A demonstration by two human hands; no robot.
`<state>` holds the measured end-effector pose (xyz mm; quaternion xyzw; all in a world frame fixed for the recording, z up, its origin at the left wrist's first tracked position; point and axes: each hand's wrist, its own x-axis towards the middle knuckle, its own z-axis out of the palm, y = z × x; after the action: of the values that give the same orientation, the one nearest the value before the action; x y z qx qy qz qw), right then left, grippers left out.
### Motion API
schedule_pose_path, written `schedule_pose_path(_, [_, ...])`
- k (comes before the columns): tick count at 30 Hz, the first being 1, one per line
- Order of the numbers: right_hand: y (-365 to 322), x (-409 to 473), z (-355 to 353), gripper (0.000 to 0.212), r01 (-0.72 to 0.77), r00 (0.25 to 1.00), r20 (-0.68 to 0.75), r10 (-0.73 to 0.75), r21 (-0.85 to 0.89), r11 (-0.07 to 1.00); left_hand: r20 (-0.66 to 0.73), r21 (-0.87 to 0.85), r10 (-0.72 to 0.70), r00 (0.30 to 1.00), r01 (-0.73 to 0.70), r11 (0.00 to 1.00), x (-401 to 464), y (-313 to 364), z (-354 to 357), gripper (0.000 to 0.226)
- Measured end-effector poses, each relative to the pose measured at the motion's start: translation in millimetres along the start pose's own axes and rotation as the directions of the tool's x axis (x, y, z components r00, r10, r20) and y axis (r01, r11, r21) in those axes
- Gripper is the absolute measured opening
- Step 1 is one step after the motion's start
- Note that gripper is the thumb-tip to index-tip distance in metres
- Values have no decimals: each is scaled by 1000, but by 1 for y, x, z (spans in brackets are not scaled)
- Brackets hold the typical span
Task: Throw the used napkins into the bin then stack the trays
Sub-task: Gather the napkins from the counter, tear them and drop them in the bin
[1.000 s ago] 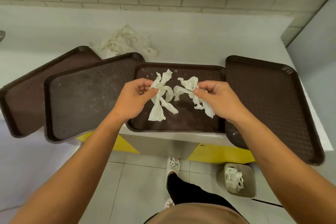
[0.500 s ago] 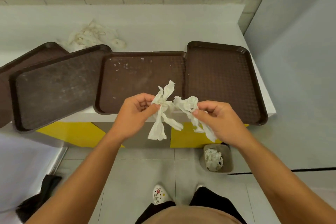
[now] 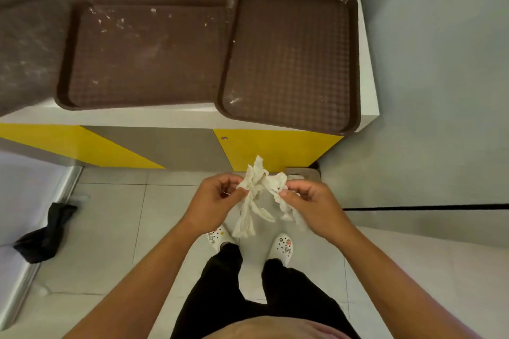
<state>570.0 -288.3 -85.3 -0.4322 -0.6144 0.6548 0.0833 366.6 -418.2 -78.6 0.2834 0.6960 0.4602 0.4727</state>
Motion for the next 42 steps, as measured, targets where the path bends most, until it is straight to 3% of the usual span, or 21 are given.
schedule_pose_path(5, [64,7,-13,13,-120,991,-64,121,23,993,13,-14,-88,996,89,996,21,-47,56,10])
schedule_pose_path(10, [117,35,-30,11,-196,963,-177,201,46,979,15,15,-155,988,155,988,58,-95,91,23])
schedule_pose_path(15, [186,84,-47,7,-219,926,-311,211,10,976,38,96,-135,990,131,987,120,-149,115,20])
schedule_pose_path(19, [251,131,-53,21,-293,867,-430,252,-30,956,33,136,-141,989,136,981,162,-197,127,11])
schedule_pose_path(23, [305,176,-55,27,-359,826,-486,284,-67,931,45,143,-139,989,131,981,191,-234,133,10])
schedule_pose_path(27, [339,207,-56,21,-411,819,-496,289,-156,898,53,186,-119,991,108,977,213,-257,135,7])
schedule_pose_path(32, [360,220,-60,28,-440,845,-467,261,-327,836,55,179,-117,992,106,978,232,-271,145,6])
schedule_pose_path(36, [351,203,-61,31,-405,845,-453,284,-196,893,106,149,-135,985,119,982,241,-282,155,3])
schedule_pose_path(39, [322,179,-66,29,-289,863,-469,189,-151,945,125,119,-158,980,143,982,248,-284,166,18])
schedule_pose_path(42, [303,154,-69,25,-211,872,-481,89,-205,956,158,168,-151,976,124,978,261,-288,178,12])
